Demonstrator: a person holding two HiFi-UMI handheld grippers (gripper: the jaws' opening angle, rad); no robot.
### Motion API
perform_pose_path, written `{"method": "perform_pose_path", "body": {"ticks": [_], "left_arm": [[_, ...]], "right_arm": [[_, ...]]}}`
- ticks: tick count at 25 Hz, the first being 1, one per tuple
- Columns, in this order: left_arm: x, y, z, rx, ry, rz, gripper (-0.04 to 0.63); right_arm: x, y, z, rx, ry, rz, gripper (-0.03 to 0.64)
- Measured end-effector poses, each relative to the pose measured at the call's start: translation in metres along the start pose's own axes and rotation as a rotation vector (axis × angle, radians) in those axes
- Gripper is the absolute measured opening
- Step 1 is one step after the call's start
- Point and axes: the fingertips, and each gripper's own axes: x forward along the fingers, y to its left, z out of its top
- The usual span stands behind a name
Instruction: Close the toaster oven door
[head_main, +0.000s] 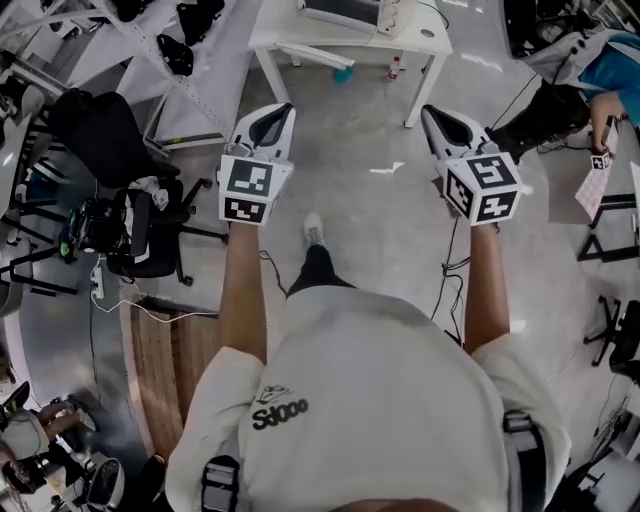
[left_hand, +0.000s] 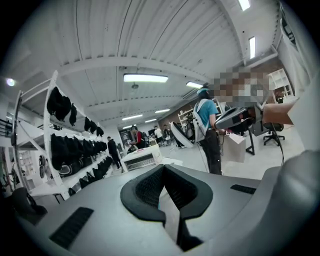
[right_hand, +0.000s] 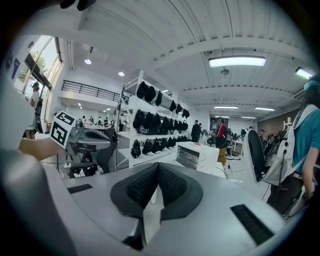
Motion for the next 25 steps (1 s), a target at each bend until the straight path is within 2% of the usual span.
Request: {"method": "perform_pose_path", "body": {"ticks": [5,9,16,21,25], "left_arm": [[0.072,0.067,-0.011,-0.007,-0.004,-0.059,0.018],[0.12,0.105,-0.015,0.008,-0.01,-0.118,0.018],[0.183,0.158,-0.032,-0.019,-0.008,-0.174,0.018],[0.219,0.194,-0.055,-0.078,0.003,-0.198,0.018],[0.248,0.205,-0.08,-0.146,0.027,-0.212,0.018]], "right_arm": [[0.082,-0.026,0.012,0.0,0.06,-0.02,0.008],[0.134,-0.046,0.02,0.029,0.091,-0.055,0.008],[0.209,-0.067,0.021,0.104,0.116,-0.072,0.008],[0.257,-0.081,0.015,0.134,0.147,-0.119,0.008],[0.285,-0.093,-0.015,0.121,0.241,-0.194,0.008]]}}
